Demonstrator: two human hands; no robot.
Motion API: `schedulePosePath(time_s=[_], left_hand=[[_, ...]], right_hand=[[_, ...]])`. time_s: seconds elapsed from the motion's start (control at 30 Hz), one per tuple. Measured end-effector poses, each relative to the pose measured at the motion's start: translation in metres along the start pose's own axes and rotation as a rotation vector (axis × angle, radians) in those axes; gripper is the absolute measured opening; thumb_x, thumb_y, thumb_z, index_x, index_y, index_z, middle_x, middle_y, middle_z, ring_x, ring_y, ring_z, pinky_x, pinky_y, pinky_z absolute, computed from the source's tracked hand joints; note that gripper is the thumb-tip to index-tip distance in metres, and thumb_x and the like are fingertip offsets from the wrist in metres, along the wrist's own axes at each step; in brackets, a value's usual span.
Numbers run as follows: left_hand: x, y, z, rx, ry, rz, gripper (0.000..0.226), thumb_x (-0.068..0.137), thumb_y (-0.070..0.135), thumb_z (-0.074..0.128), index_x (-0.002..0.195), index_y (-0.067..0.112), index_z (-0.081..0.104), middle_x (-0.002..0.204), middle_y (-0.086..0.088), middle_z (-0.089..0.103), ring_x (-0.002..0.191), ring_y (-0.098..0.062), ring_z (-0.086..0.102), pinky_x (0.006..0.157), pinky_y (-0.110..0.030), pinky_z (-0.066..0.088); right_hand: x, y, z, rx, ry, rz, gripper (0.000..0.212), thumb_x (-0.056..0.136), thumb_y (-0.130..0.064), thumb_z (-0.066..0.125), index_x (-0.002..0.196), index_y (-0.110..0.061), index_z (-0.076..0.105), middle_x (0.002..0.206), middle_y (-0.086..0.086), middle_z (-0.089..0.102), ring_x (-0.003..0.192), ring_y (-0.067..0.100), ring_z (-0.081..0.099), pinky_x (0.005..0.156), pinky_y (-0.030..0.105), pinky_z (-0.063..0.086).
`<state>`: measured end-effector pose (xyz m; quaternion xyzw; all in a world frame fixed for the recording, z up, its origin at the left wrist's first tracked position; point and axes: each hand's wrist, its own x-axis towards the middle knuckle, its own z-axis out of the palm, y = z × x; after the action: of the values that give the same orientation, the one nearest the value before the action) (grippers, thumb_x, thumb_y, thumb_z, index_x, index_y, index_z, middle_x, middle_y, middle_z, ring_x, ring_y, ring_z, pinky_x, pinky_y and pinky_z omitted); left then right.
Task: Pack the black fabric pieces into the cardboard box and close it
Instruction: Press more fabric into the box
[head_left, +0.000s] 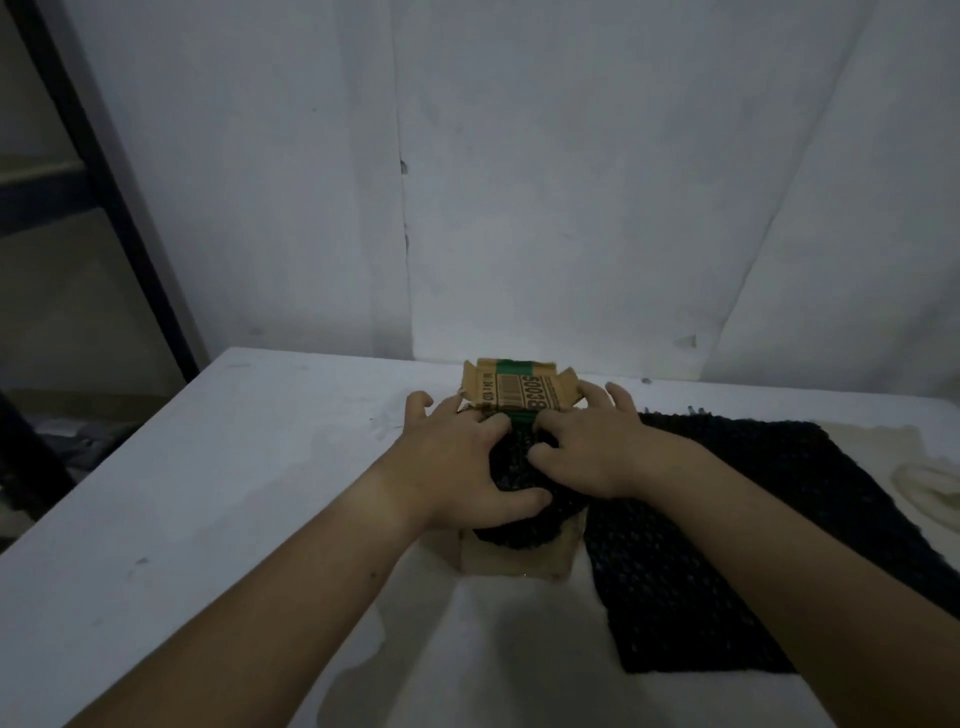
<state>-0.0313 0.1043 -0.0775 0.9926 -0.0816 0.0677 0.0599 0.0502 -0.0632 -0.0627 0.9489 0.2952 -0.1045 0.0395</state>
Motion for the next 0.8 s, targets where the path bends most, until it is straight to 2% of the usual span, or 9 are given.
schedulePosePath(time_s=[0.1, 0.17, 0.23, 0.3, 0.37, 0.43, 0.57, 0.7, 0.8], left_hand=[[0.007, 0.002, -0.002, -0.008, -0.06, -0.016, 0.062, 0.068, 0.087, 0.039, 0.089, 0.029, 0.046, 0.084, 0.009, 0.059, 0.089, -0.015, 0.054, 0.1, -0.048, 0.026], [0.008, 0.001, -0.001, -0.03, -0.067, -0.011, 0.062, 0.067, 0.088, 0.04, 0.09, 0.031, 0.045, 0.083, 0.011, 0.058, 0.084, -0.014, 0.054, 0.098, -0.047, 0.028], [0.006, -0.001, 0.0, -0.049, -0.06, 0.003, 0.063, 0.067, 0.089, 0.039, 0.096, 0.033, 0.046, 0.088, 0.012, 0.059, 0.088, -0.013, 0.055, 0.099, -0.045, 0.028], [0.004, -0.003, 0.002, -0.053, -0.057, 0.006, 0.065, 0.068, 0.09, 0.038, 0.101, 0.035, 0.046, 0.095, 0.011, 0.06, 0.093, -0.013, 0.055, 0.098, -0.044, 0.028], [0.004, -0.003, 0.004, -0.057, -0.043, 0.006, 0.066, 0.068, 0.09, 0.038, 0.102, 0.034, 0.047, 0.096, 0.011, 0.06, 0.093, -0.013, 0.054, 0.096, -0.042, 0.028], [0.003, -0.003, 0.005, -0.062, -0.031, 0.004, 0.068, 0.068, 0.09, 0.038, 0.103, 0.033, 0.048, 0.096, 0.01, 0.06, 0.093, -0.014, 0.053, 0.095, -0.041, 0.027], [0.001, -0.002, 0.008, -0.067, -0.013, 0.0, 0.068, 0.068, 0.09, 0.037, 0.105, 0.034, 0.047, 0.099, 0.01, 0.06, 0.096, -0.015, 0.051, 0.094, -0.04, 0.026], [-0.001, -0.001, 0.009, -0.076, -0.01, -0.006, 0.067, 0.068, 0.089, 0.035, 0.106, 0.034, 0.046, 0.102, 0.011, 0.059, 0.097, -0.014, 0.048, 0.095, -0.042, 0.028], [-0.002, -0.001, 0.008, -0.074, -0.005, 0.0, 0.068, 0.068, 0.089, 0.035, 0.107, 0.034, 0.046, 0.106, 0.01, 0.06, 0.1, -0.014, 0.049, 0.096, -0.043, 0.029]], right_hand=[[-0.004, 0.003, -0.001, 0.061, -0.002, -0.021, 0.049, 0.093, -0.054, 0.03, 0.133, -0.03, 0.045, 0.156, 0.013, 0.03, 0.149, 0.031, -0.002, 0.119, 0.051, -0.005], [-0.013, 0.009, -0.009, 0.167, 0.037, -0.046, 0.048, 0.091, -0.054, 0.038, 0.135, -0.035, 0.046, 0.15, 0.01, 0.038, 0.146, 0.032, 0.016, 0.118, 0.048, 0.014], [-0.026, 0.018, -0.018, 0.194, 0.2, -0.107, 0.043, 0.088, -0.056, 0.047, 0.124, -0.034, 0.054, 0.128, 0.003, 0.057, 0.125, 0.026, 0.048, 0.102, 0.041, 0.04], [-0.042, 0.028, -0.026, 0.149, 0.355, -0.132, 0.042, 0.083, -0.064, 0.048, 0.112, -0.034, 0.055, 0.109, -0.006, 0.063, 0.101, 0.018, 0.059, 0.086, 0.038, 0.049], [-0.058, 0.037, -0.03, 0.115, 0.366, -0.084, 0.052, 0.075, -0.077, 0.041, 0.107, -0.037, 0.053, 0.101, -0.012, 0.061, 0.09, 0.012, 0.058, 0.078, 0.035, 0.051], [-0.069, 0.042, -0.029, 0.15, 0.279, -0.059, 0.052, 0.072, -0.08, 0.044, 0.105, -0.041, 0.055, 0.101, -0.017, 0.06, 0.088, 0.005, 0.058, 0.076, 0.03, 0.051], [-0.076, 0.035, -0.019, 0.227, 0.255, -0.193, 0.031, 0.084, -0.056, 0.062, 0.112, -0.043, 0.063, 0.113, -0.025, 0.063, 0.091, -0.009, 0.057, 0.078, 0.016, 0.048], [-0.077, 0.028, -0.017, 0.111, 0.298, -0.272, 0.038, 0.084, -0.045, 0.061, 0.121, -0.038, 0.063, 0.122, -0.019, 0.061, 0.112, 0.005, 0.051, 0.096, 0.027, 0.044], [-0.074, 0.019, -0.019, -0.089, 0.214, -0.279, 0.052, 0.079, -0.045, 0.054, 0.129, -0.036, 0.059, 0.125, -0.015, 0.06, 0.119, 0.016, 0.043, 0.103, 0.036, 0.036]])
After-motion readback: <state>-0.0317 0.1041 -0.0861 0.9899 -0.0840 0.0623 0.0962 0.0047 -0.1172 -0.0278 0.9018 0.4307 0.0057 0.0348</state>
